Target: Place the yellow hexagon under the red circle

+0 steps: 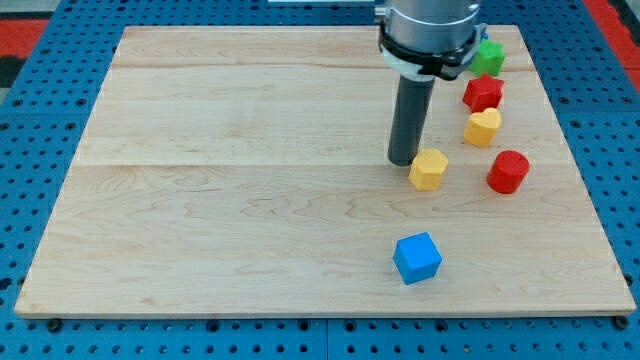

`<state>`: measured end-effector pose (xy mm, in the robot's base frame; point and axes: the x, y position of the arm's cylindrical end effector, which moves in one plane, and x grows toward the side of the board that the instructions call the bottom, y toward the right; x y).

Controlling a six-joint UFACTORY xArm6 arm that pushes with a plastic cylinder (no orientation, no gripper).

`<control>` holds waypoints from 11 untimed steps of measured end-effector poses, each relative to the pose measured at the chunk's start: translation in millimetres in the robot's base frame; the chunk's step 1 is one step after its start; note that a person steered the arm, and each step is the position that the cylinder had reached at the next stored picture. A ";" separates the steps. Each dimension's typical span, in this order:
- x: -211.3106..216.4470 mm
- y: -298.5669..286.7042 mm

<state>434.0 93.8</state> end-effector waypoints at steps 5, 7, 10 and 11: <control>85.2 33.0; 65.9 36.6; 95.7 77.0; 97.2 3.5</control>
